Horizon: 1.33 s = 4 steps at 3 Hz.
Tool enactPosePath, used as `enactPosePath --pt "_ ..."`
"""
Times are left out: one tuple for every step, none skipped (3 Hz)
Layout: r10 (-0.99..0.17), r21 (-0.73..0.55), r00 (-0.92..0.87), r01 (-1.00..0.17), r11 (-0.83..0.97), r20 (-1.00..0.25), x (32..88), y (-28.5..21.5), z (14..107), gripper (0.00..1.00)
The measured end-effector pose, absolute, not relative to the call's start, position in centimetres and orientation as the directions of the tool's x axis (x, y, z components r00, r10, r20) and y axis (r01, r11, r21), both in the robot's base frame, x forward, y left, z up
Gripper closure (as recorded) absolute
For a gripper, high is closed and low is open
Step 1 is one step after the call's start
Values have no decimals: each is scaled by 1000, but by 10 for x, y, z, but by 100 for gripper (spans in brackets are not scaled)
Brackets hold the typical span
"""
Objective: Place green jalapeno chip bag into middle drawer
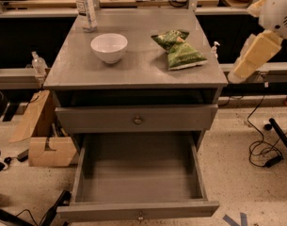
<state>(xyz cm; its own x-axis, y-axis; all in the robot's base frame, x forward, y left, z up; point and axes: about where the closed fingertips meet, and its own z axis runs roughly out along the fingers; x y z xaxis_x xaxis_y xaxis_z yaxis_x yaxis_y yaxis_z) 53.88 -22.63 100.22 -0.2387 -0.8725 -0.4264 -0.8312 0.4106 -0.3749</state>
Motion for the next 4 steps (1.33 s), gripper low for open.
enactPosePath --pt "-750 -372 -283 -731 572 -597 585 -236 1004 0" --pt "-756 -410 -254 -714 568 -603 592 -233 1015 0" --pt "-757 -408 -256 -716 566 -602 591 -232 1014 0" --pt "-731 -379 -254 -721 580 -633 615 -220 1009 0"
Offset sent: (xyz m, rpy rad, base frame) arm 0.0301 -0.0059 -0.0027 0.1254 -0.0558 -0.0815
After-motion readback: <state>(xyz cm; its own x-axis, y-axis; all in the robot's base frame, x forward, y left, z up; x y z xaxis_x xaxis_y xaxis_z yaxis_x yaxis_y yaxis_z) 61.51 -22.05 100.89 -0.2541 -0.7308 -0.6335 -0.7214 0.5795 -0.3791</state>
